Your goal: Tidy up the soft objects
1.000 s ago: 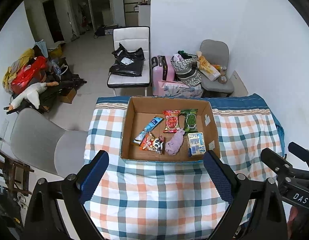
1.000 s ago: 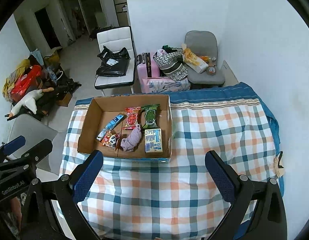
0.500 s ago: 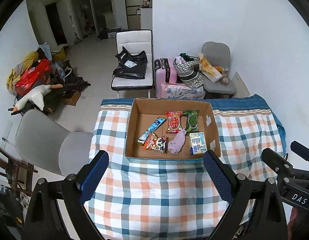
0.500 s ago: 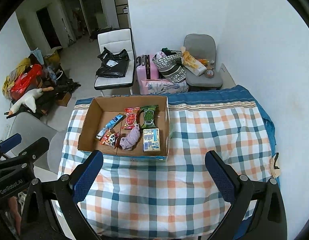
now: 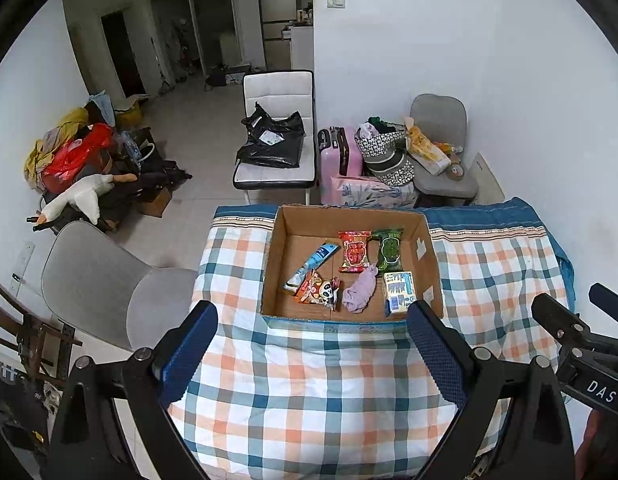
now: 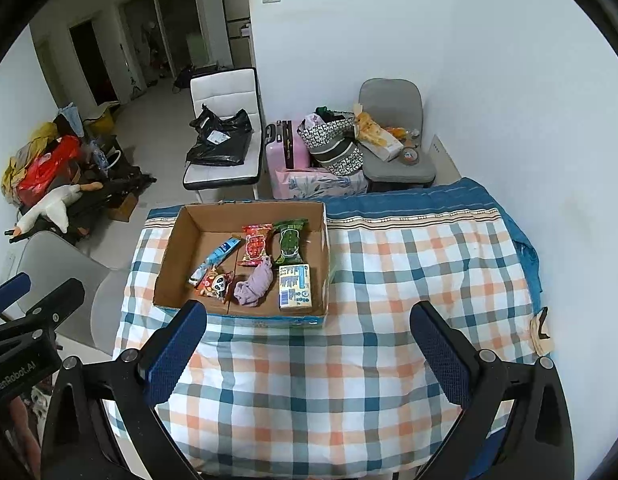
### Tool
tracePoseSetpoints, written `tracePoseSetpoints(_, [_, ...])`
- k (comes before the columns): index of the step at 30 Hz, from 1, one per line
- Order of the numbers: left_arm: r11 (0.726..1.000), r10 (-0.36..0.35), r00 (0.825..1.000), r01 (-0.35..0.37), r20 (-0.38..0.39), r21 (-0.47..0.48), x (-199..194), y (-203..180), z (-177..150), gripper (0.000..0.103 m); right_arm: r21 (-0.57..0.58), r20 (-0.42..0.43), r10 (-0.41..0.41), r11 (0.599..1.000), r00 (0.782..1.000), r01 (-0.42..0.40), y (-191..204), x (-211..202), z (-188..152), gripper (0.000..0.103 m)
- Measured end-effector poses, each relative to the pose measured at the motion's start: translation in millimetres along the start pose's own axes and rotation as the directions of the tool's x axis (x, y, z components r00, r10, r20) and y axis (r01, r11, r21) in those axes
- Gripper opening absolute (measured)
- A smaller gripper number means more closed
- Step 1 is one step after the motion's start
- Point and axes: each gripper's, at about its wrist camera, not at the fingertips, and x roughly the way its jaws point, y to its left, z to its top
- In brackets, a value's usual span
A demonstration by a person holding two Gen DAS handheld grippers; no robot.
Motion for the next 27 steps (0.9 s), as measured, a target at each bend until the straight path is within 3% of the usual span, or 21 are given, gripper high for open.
tracePoseSetpoints(27, [1.000,-0.006,1.000,0.006,-0.012,0.003,-1.1,-3.1,0.6,0.097,0.006,0.013,-0.013,1.000,1.000,0.013,-8.0,-9.2,2.7,0.103])
